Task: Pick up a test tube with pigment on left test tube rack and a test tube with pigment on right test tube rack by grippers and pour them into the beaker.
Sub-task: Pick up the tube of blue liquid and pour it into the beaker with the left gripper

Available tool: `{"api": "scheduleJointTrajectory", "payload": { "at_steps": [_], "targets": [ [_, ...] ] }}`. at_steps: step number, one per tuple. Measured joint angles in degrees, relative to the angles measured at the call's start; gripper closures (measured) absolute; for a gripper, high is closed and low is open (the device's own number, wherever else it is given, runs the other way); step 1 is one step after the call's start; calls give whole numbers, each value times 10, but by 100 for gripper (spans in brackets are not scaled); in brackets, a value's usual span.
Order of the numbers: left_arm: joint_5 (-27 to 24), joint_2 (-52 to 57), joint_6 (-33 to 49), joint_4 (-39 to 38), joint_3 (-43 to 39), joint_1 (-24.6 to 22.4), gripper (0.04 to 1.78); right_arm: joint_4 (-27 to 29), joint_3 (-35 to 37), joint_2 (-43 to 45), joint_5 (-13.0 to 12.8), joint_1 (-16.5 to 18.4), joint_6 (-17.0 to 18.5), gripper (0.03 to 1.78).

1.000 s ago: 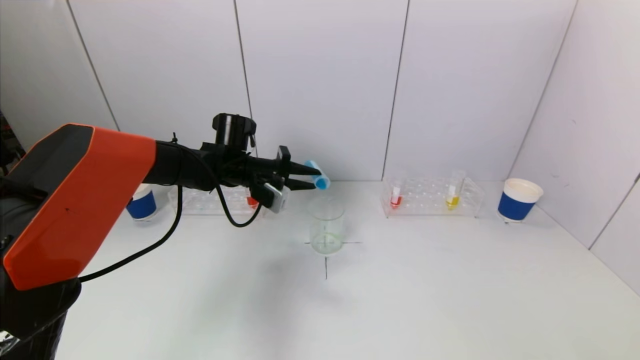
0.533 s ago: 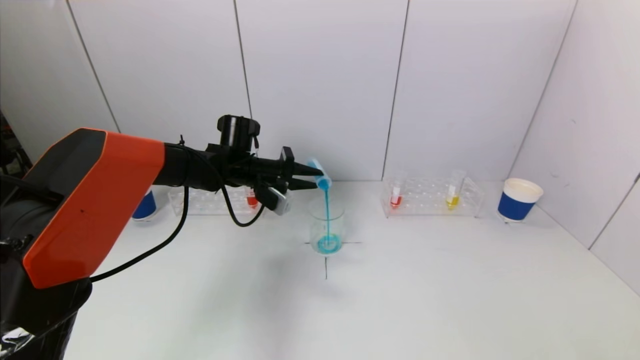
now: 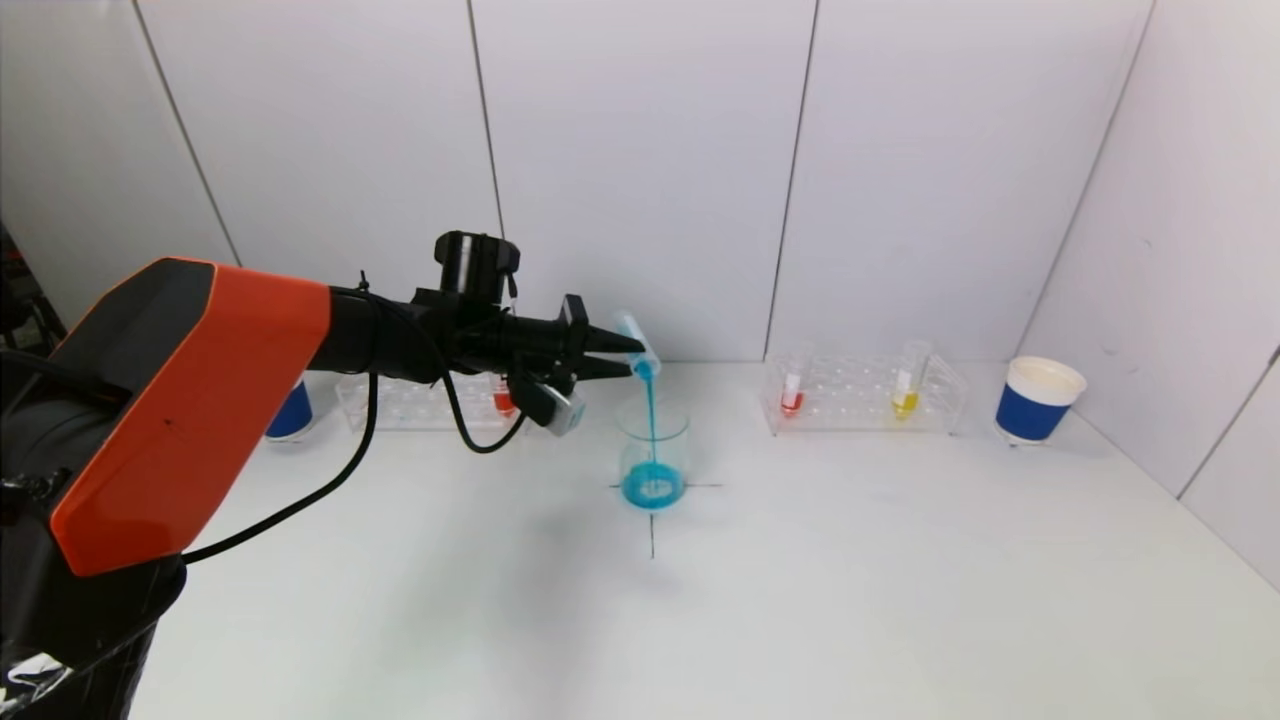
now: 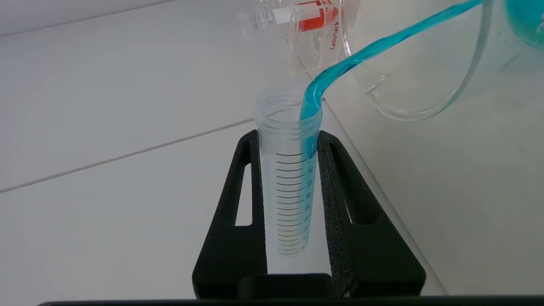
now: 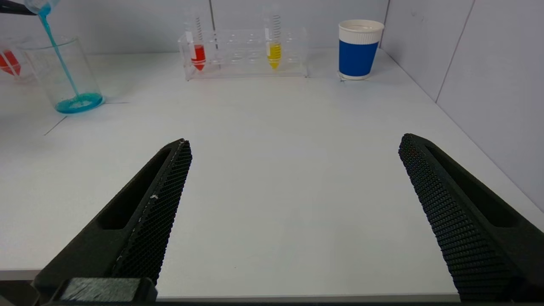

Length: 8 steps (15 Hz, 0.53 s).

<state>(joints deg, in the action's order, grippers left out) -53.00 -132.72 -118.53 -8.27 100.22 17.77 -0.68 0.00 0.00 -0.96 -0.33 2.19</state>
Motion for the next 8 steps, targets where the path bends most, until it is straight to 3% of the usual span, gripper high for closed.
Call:
{"api": "scheduleJointTrajectory", "payload": {
  "at_steps": [8],
  "targets": [
    [17, 5, -35, -4, 19, 1, 141, 1, 0, 0, 0, 0, 0, 4]
  ]
}}
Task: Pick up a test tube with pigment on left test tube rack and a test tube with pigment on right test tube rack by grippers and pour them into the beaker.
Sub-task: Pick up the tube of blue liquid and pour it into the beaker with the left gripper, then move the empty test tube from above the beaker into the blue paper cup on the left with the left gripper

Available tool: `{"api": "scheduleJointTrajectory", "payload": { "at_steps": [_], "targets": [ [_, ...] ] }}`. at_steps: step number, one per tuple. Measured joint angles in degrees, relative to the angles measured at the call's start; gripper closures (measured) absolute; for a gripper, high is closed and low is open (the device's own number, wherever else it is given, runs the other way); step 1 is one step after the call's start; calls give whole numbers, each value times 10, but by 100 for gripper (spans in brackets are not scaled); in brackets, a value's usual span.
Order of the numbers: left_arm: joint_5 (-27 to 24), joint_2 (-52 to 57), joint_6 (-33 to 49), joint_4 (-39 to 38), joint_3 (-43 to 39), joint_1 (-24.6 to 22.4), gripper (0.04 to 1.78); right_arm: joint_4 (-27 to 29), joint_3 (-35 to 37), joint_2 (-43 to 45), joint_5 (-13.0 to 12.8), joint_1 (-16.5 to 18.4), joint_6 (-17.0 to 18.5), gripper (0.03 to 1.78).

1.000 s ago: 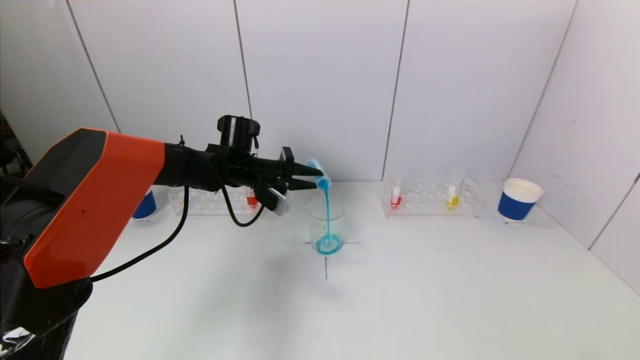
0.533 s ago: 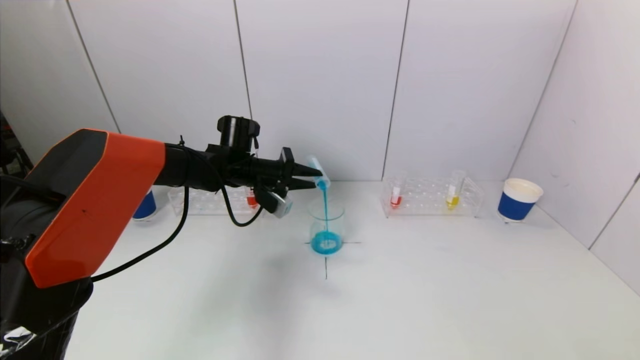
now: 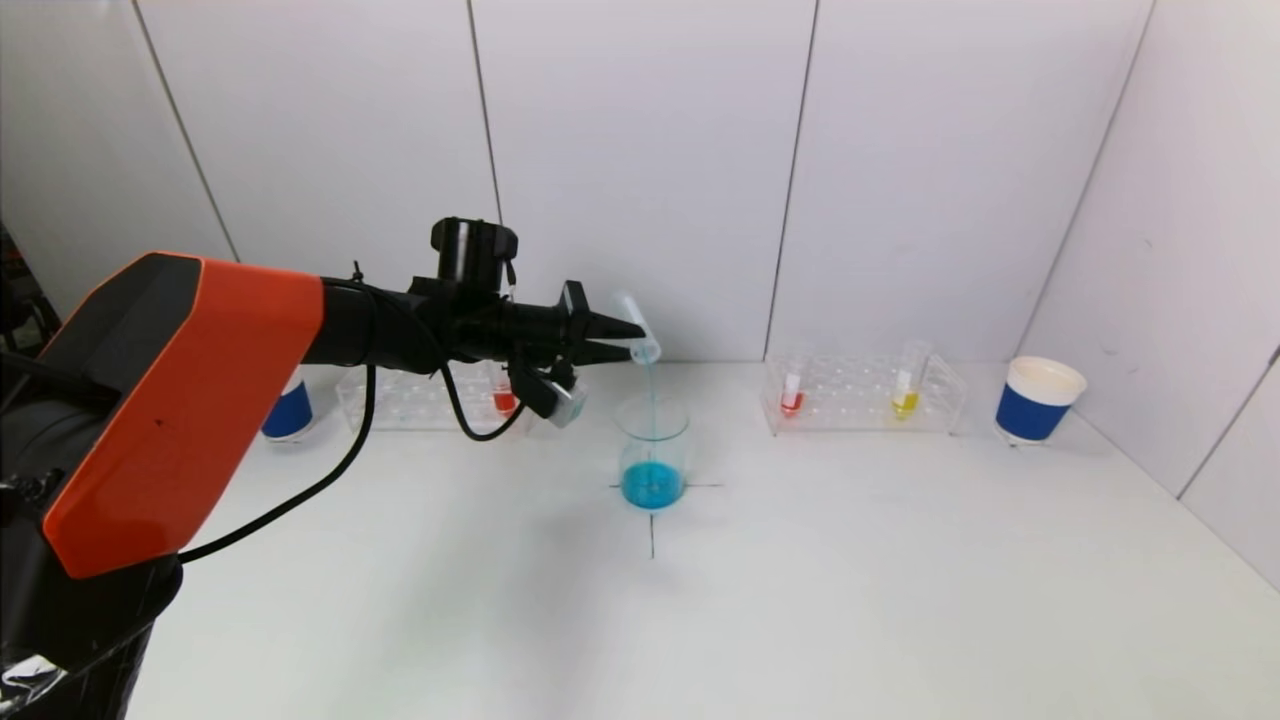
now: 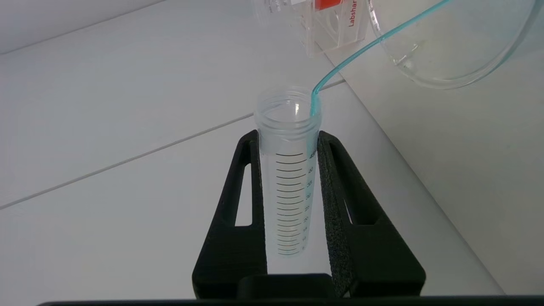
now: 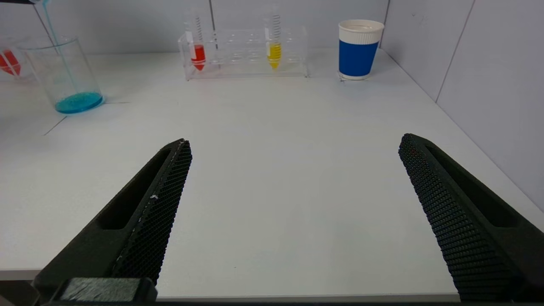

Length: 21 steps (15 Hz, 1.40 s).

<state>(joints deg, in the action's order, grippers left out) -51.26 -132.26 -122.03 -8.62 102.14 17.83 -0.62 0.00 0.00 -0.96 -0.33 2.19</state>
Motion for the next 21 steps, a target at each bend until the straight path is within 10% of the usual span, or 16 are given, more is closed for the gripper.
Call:
{"api": "scheduleJointTrajectory", "payload": {
  "at_steps": [17, 21],
  "targets": [
    [12, 13, 0, 3, -7, 7, 141, 0, 0, 0, 0, 0, 0, 4],
    [14, 24, 109, -13, 5, 6, 141, 0, 0, 0, 0, 0, 0, 4]
  ]
}}
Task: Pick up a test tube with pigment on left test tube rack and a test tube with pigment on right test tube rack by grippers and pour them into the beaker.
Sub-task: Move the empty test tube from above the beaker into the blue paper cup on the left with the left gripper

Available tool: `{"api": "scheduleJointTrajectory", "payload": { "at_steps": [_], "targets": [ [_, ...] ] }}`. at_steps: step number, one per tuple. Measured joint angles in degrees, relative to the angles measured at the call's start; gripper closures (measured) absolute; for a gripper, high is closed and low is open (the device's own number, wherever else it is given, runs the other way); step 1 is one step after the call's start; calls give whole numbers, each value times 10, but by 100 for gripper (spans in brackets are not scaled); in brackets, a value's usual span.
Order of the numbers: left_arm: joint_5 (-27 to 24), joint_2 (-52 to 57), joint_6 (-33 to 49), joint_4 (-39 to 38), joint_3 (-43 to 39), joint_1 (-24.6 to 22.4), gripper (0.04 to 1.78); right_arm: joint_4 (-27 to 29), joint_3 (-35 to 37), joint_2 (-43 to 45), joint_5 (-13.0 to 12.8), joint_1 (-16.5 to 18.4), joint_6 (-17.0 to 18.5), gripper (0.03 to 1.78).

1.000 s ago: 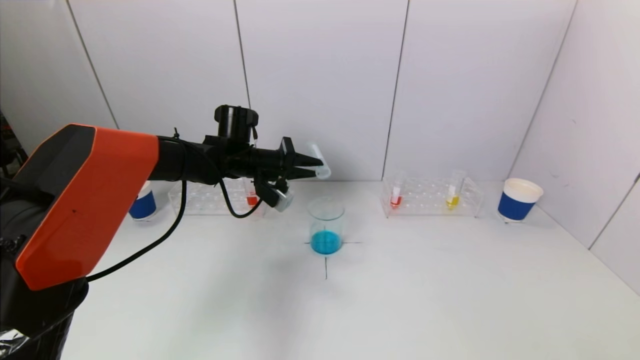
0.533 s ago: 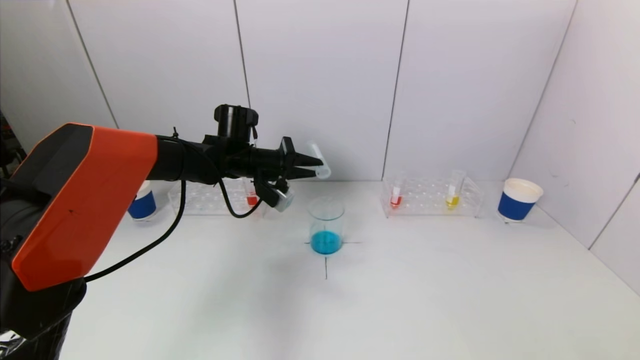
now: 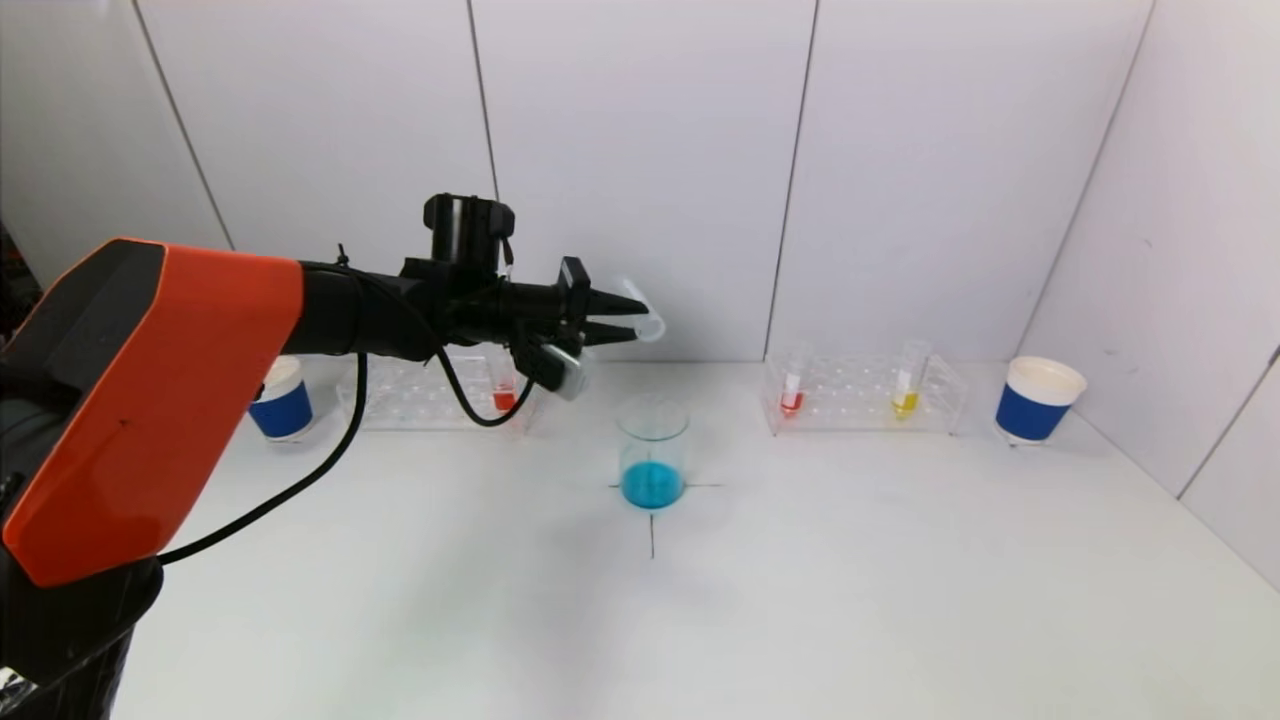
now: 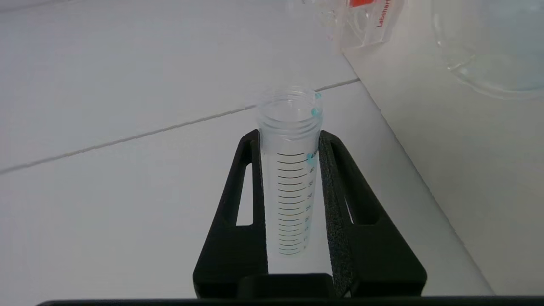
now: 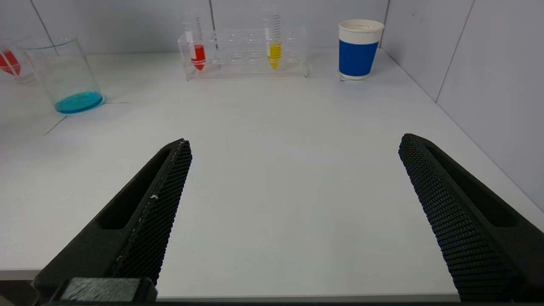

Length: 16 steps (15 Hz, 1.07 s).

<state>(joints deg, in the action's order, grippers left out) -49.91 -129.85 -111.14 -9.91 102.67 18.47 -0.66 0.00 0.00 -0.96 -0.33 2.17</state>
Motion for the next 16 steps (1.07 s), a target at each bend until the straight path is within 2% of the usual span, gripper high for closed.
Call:
{"api": "scheduleJointTrajectory", "payload": {
  "at_steps": [3, 5, 7, 10, 13, 16],
  "targets": [
    [17, 15, 115, -23, 6, 0, 141, 0, 0, 0, 0, 0, 0, 4],
    [48, 27, 156, -22, 9, -4, 141, 0, 0, 0, 0, 0, 0, 4],
    [103, 35, 211, -11, 21, -9, 141, 0, 0, 0, 0, 0, 0, 4],
    [131, 41, 294, 67, 76, -14, 141, 0, 0, 0, 0, 0, 0, 4],
    [174, 58, 357, 181, 110, -33, 141, 0, 0, 0, 0, 0, 0, 4],
    [207, 76, 444, 189, 116, -41, 141, 0, 0, 0, 0, 0, 0, 4]
  ]
}}
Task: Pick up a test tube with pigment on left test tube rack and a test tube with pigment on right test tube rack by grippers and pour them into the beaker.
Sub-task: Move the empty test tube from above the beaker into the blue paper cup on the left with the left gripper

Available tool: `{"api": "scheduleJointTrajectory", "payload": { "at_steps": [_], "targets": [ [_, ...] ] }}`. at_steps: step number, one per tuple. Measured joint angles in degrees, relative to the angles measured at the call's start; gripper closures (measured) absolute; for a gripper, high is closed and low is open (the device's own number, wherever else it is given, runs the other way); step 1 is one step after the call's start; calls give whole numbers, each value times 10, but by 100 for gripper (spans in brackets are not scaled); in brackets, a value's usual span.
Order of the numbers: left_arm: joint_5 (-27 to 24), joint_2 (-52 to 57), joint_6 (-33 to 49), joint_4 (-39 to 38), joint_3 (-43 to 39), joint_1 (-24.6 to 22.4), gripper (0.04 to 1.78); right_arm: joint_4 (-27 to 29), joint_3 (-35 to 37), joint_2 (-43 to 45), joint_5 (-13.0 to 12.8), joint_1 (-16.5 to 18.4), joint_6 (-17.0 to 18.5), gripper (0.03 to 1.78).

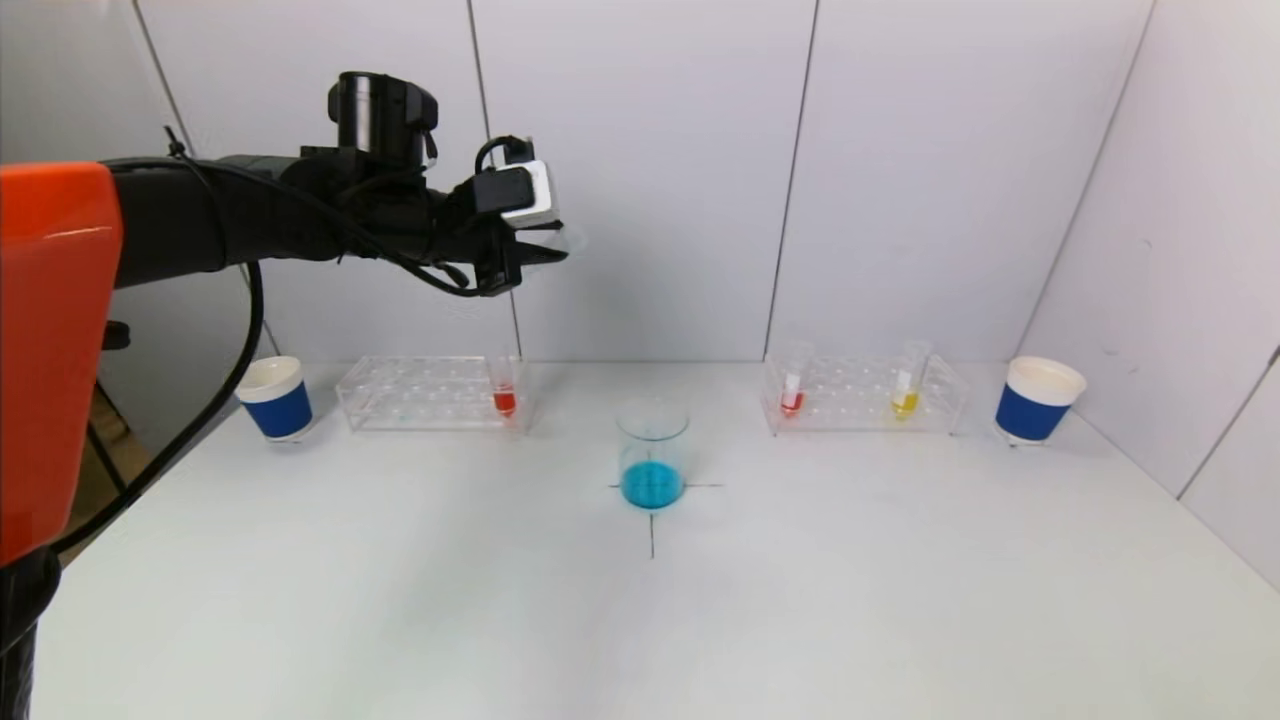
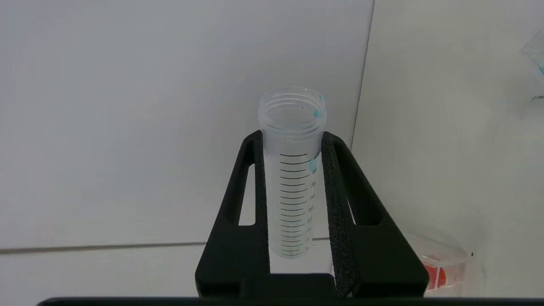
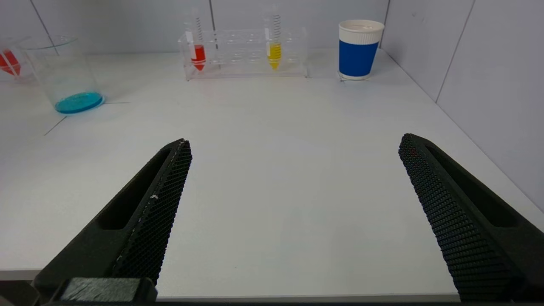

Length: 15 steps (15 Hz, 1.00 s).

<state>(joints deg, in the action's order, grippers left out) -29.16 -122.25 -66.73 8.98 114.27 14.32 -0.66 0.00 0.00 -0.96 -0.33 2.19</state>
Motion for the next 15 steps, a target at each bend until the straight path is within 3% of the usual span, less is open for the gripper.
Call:
{"api": "scheduleJointTrajectory", "payload": {
  "at_steps": [6, 10, 15],
  "targets": [
    [90, 41, 215, -30, 0, -42, 141, 0, 0, 0, 0, 0, 0, 4],
    [95, 70, 323, -31, -3, -100, 141, 0, 0, 0, 0, 0, 0, 4],
    [95, 99, 411, -38, -25, -210, 141, 0, 0, 0, 0, 0, 0, 4]
  ]
}}
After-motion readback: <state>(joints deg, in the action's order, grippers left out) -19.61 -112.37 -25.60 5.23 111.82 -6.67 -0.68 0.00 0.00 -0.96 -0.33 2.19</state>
